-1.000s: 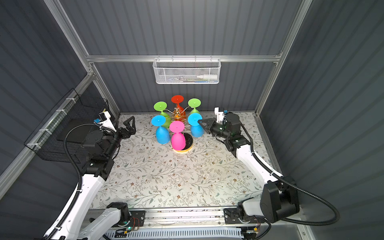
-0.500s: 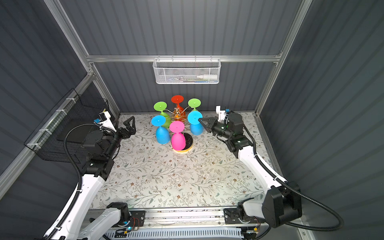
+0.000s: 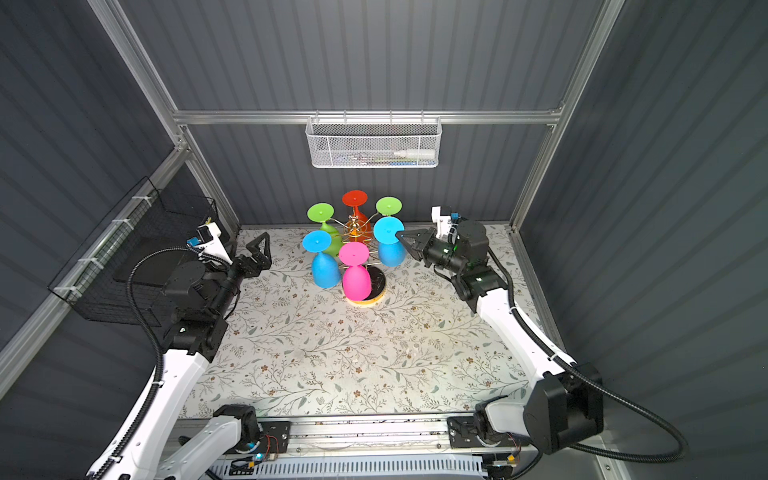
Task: Take the wine glass off the wine glass rack
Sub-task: 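Lift the blue glass off the rack hook with the right gripper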
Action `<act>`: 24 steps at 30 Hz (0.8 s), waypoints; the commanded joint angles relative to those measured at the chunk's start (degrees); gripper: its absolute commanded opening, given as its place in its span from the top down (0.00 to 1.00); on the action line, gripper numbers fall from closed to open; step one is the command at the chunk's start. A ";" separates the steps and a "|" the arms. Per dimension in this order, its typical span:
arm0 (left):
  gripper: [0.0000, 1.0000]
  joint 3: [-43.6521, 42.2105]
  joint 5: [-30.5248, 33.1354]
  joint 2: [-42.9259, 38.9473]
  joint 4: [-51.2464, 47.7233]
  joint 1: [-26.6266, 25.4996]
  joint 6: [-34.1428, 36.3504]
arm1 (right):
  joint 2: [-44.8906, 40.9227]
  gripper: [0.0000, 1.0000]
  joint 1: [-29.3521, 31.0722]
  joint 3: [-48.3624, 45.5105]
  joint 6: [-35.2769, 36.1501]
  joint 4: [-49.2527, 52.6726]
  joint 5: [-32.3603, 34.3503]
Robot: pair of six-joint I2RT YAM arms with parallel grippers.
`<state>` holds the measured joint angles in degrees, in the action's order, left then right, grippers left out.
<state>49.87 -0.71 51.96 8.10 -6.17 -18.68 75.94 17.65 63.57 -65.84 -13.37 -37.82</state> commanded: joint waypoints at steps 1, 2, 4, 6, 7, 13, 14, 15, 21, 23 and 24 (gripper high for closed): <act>0.00 -0.21 -0.96 -0.89 -0.23 0.37 0.74 | 1.33 1.00 0.87 2.43 -0.16 -0.86 -1.30; 0.00 -0.21 -0.96 -0.95 -0.27 0.37 0.67 | 1.74 1.00 1.06 2.82 -0.11 -0.91 -1.27; 0.00 -0.29 -0.96 -1.06 -0.28 0.37 0.73 | 2.48 1.00 1.38 3.28 -0.08 -1.13 -1.12; 0.00 -0.30 -1.03 -1.16 -0.36 0.37 0.73 | 3.24 1.00 1.59 4.04 0.19 -0.97 -0.77; 0.00 -0.23 -0.96 -1.23 -0.36 0.37 0.69 | 3.63 1.00 1.73 4.42 0.35 -0.83 -0.68; 0.00 -0.21 -0.96 -1.43 -0.36 0.37 0.68 | 5.68 1.00 2.72 6.73 0.89 -0.52 -0.01; 0.00 -0.21 -0.94 -1.47 -0.45 0.37 0.67 | 5.84 1.00 2.91 6.96 0.89 -0.61 0.03; 0.00 -0.18 -1.01 -1.59 -0.45 0.37 0.73 | 6.10 1.00 3.08 7.09 0.86 -0.61 0.08; 0.00 -0.21 -0.91 -1.78 -0.45 0.37 0.86 | 6.60 1.00 3.67 7.56 1.22 0.35 1.43; 0.00 -0.29 -0.96 -1.78 -0.43 0.37 0.73 | 6.37 1.00 3.93 7.91 2.38 2.44 2.93; 0.00 -0.29 -0.96 -1.78 -0.37 0.37 0.68 | 6.18 1.00 4.06 7.98 2.85 3.24 3.54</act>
<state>49.87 -0.71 51.20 7.70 -6.17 -18.68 82.19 20.93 69.60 -65.06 -12.23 -35.92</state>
